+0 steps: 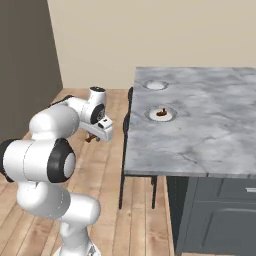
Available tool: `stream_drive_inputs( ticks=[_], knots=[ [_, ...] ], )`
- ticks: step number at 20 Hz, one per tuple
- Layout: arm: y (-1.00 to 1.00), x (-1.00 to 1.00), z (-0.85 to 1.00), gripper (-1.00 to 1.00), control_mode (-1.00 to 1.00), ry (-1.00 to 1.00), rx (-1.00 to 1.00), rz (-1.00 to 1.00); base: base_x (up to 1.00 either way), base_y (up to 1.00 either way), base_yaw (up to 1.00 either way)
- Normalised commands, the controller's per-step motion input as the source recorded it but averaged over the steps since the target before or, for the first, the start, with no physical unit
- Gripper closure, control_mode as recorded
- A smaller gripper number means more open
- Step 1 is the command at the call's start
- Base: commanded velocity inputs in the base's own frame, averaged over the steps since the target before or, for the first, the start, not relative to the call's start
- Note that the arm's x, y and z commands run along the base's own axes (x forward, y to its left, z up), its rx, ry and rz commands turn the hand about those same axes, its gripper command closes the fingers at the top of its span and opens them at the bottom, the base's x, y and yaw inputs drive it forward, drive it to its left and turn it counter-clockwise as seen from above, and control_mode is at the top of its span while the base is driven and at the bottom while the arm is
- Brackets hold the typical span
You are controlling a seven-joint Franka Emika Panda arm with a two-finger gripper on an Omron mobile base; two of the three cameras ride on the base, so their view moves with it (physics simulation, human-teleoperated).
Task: Take the chicken drumsticks from the pan and place one on each plate on the dining counter.
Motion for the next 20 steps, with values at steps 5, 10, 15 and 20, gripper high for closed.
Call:
stream_drive_inputs(
  ticks=[5, 10, 15, 20],
  knots=[
    [0.0, 0.0, 0.0, 1.0, 1.0, 0.0, 0.0, 0.0, 0.5, 0.77, -0.49],
    [0.0, 0.0, 0.0, 1.0, 1.0, 0.0, 0.0, 0.0, 0.52, 0.77, -0.49],
    [0.0, 0.0, 0.0, 1.0, 1.0, 0.0, 0.0, 0.0, 0.47, 0.88, -0.38],
    [0.0, 0.0, 0.0, 1.0, 1.0, 0.0, 0.0, 0.0, 0.46, 0.87, -0.39]
  ],
)
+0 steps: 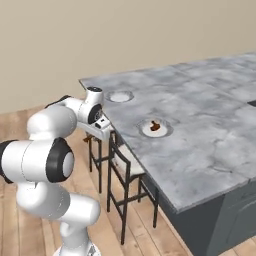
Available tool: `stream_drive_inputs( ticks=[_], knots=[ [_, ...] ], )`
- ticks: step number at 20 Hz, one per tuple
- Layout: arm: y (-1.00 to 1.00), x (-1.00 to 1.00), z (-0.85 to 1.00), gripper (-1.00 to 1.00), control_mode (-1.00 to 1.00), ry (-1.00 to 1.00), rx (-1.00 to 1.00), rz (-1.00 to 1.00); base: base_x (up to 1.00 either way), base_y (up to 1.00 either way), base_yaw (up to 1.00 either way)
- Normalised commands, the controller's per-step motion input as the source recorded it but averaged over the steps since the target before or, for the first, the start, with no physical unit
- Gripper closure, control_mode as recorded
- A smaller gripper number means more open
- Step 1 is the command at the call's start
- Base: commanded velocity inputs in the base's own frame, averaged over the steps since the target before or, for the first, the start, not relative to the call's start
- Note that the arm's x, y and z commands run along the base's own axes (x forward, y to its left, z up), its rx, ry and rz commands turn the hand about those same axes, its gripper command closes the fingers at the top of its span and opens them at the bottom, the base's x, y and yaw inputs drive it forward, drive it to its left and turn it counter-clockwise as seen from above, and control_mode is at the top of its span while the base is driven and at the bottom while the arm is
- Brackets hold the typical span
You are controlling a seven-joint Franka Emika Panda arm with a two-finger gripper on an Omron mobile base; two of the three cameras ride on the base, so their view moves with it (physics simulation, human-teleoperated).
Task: Take the chicken drumsticks from the pan and place one on each plate on the dining counter.
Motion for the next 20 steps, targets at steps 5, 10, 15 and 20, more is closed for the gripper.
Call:
stream_drive_inputs(
  ticks=[5, 10, 15, 20],
  knots=[
    [0.0, 0.0, 0.0, 1.0, 1.0, 0.0, 0.0, 0.0, 0.39, 0.82, -0.45],
    [0.0, 0.0, 0.0, 1.0, 1.0, 0.0, 0.0, 0.0, 0.35, 0.81, -0.47],
    [0.0, 0.0, 0.0, 1.0, 1.0, 0.0, 0.0, 0.0, 0.3, 0.86, -0.44],
    [0.0, 0.0, 0.0, 1.0, 1.0, 0.0, 0.0, 0.0, 0.13, 1.0, -0.27]
  ],
)
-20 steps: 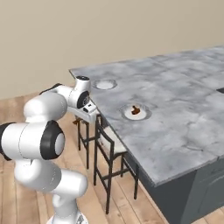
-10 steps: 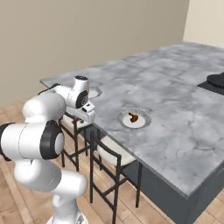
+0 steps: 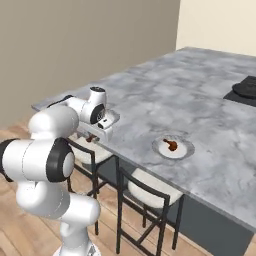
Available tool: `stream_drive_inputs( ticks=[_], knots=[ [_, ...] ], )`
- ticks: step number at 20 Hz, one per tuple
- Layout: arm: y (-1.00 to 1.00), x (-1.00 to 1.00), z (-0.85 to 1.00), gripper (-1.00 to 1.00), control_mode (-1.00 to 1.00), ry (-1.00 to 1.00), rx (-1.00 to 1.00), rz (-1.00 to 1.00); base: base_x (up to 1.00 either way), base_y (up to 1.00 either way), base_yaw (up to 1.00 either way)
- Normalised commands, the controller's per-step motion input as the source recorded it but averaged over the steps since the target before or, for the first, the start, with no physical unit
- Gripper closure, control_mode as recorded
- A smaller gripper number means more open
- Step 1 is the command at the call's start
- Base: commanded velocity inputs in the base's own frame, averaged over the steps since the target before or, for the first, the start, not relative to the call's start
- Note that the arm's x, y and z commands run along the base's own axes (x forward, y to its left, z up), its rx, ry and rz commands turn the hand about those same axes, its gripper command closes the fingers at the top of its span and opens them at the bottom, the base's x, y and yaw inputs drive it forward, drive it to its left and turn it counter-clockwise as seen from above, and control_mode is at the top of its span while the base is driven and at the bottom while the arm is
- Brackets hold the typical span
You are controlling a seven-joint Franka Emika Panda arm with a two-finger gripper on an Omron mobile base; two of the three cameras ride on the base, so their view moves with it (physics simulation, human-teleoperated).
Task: Take the chicken drumsticks from the pan and place one on each plate on the dining counter.
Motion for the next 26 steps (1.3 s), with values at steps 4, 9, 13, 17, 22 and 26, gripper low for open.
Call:
stream_drive_inputs(
  ticks=[4, 9, 13, 17, 22, 26],
  knots=[
    [0.0, 0.0, 0.0, 1.0, 1.0, 0.0, 0.0, 0.0, 0.04, 0.97, -0.31],
    [0.0, 0.0, 0.0, 1.0, 1.0, 0.0, 0.0, 0.0, 0.35, 0.84, -0.45],
    [0.0, 0.0, 0.0, 1.0, 1.0, 0.0, 0.0, 0.0, 0.48, 0.84, -0.4],
    [0.0, 0.0, 0.0, 1.0, 1.0, 0.0, 0.0, 0.0, 0.7, 0.83, -0.26],
    [0.0, 0.0, 0.0, 1.0, 1.0, 0.0, 0.0, 0.0, 0.84, 0.42, -0.13],
    [0.0, 0.0, 0.0, 1.0, 1.0, 0.0, 0.0, 0.0, 0.67, 0.21, -0.03]
  ],
)
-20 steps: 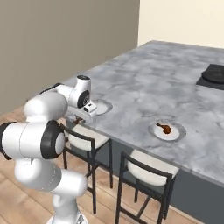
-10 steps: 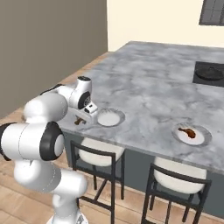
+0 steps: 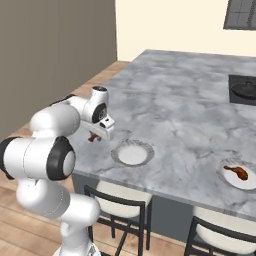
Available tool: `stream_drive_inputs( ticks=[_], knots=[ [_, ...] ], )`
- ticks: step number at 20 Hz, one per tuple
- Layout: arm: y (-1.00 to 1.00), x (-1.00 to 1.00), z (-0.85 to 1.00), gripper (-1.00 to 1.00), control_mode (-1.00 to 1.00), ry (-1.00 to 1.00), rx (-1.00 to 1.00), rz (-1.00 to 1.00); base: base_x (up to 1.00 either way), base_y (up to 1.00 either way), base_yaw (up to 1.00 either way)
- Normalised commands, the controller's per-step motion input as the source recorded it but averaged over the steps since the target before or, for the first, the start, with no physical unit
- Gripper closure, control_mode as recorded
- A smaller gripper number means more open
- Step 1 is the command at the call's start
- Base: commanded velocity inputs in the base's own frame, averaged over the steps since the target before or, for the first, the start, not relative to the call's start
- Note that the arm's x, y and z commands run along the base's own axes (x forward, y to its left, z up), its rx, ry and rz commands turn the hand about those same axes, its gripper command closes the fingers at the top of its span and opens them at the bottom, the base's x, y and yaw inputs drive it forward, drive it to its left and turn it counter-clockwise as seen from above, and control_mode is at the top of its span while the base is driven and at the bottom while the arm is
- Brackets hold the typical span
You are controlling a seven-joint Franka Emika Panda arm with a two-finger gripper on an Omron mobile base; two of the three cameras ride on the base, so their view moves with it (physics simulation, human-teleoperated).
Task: Take the chicken drumsticks from the pan and place one on each plate on the dining counter.
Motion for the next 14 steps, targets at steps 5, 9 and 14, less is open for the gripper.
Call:
stream_drive_inputs(
  ticks=[5, 9, 14],
  knots=[
    [0.0, 0.0, 0.0, 1.0, 1.0, 0.0, 0.0, 0.0, 0.33, 0.08, -0.06],
    [0.0, 0.0, 0.0, 1.0, 1.0, 0.0, 0.0, 0.0, 0.0, 0.0, 0.0],
    [0.0, 0.0, 0.0, 1.0, 1.0, 0.0, 0.0, 0.0, 0.0, 0.0, 0.0]
  ],
)
